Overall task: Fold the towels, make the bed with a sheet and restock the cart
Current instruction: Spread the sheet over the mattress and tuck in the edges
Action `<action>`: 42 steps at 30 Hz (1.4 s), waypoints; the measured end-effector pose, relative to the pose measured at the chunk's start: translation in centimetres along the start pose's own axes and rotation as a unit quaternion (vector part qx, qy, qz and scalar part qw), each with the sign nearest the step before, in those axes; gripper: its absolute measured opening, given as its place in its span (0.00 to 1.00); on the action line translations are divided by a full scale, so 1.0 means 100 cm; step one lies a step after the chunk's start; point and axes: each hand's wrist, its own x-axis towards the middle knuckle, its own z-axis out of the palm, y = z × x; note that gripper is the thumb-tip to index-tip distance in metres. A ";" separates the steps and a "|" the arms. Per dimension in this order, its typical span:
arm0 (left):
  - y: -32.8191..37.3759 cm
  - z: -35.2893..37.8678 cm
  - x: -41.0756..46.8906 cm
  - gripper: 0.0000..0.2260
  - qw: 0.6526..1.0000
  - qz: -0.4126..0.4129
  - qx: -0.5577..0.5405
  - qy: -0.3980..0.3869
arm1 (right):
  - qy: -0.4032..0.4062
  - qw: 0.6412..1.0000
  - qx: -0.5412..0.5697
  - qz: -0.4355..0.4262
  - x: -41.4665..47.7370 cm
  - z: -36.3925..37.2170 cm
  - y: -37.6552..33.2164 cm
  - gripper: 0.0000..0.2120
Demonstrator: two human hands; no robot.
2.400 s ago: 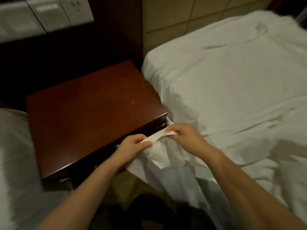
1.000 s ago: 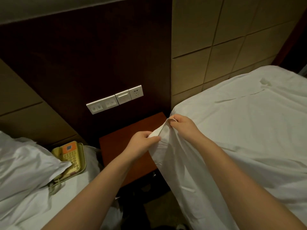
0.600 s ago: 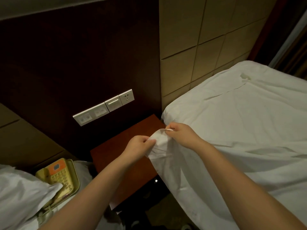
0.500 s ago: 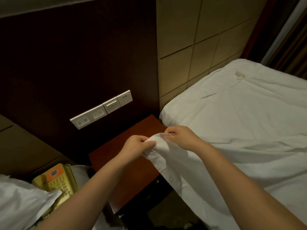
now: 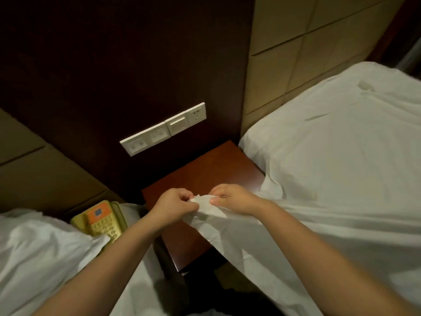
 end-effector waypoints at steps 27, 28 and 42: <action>-0.070 0.018 -0.050 0.09 0.972 -0.188 -0.100 0.101 | -0.092 0.990 -0.009 -0.107 0.015 0.045 -0.011 0.12; -0.072 0.017 -0.049 0.10 0.968 -0.191 -0.121 0.105 | -0.083 0.992 -0.005 -0.099 0.016 0.044 -0.011 0.12; -0.095 0.017 -0.036 0.11 0.980 -0.137 -0.059 0.131 | -0.049 0.996 -0.057 -0.042 0.022 0.061 -0.002 0.17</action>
